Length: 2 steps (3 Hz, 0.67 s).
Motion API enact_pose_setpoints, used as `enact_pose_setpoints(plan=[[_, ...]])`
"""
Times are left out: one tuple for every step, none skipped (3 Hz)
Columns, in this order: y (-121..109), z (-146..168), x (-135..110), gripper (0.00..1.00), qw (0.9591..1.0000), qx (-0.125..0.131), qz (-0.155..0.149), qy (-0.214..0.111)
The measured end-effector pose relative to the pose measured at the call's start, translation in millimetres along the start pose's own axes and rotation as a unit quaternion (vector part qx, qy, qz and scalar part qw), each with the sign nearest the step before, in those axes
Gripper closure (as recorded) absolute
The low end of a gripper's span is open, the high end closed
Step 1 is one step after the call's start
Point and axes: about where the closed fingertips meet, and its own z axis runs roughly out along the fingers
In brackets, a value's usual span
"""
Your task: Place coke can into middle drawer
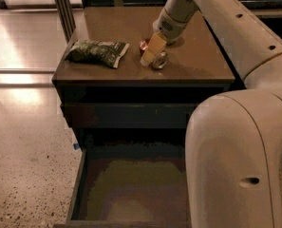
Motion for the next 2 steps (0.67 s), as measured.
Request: enact_pose_setpoints(plan=[[13.3,31.8,-7.3,0.00,0.9994,-0.032,-0.010,-0.002],[13.4,32.4,-7.4,0.04,0.9994,-0.032,-0.010,-0.002]])
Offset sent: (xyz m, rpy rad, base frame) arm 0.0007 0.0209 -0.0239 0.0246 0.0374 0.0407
